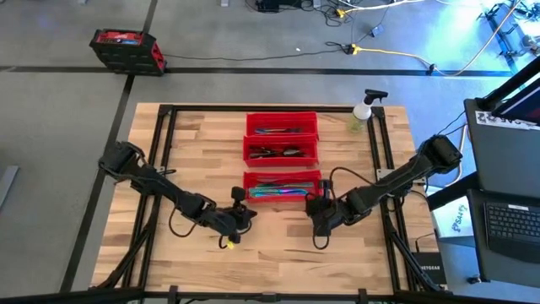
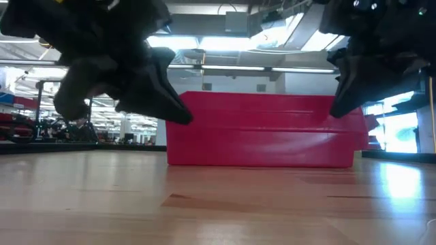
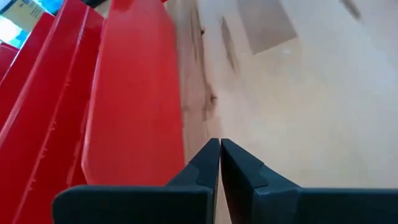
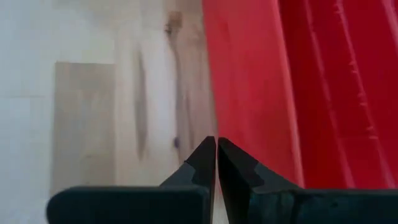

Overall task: Sort silverware
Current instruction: Return to Home Position

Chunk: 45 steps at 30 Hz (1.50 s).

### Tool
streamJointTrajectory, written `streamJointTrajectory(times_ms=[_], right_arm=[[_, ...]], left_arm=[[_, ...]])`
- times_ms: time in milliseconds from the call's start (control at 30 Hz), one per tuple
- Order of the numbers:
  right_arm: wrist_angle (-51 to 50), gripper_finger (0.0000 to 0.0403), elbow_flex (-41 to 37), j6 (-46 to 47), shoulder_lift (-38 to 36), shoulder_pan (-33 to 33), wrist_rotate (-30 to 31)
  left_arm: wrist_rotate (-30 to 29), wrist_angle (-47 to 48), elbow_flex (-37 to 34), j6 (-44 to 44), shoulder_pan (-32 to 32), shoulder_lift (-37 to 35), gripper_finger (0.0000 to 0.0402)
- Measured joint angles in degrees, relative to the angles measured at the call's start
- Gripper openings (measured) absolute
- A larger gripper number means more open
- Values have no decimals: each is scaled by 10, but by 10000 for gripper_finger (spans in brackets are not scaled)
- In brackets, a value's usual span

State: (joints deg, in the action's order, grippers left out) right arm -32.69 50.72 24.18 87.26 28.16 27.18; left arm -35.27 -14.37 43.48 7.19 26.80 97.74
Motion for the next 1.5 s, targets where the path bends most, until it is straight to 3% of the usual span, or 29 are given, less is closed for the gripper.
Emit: streamJointTrajectory(times_ms=[267,567,1500], right_arm=[[-2,1,0,0,5,-1,33],[-14,1,0,-6,5,-4,83],[1,1,0,-91,5,-105,82]], left_arm=[[-71,0,0,8,-4,2,0],[-80,0,0,21,-24,2,0],[-104,6,0,54,-104,2,0]])
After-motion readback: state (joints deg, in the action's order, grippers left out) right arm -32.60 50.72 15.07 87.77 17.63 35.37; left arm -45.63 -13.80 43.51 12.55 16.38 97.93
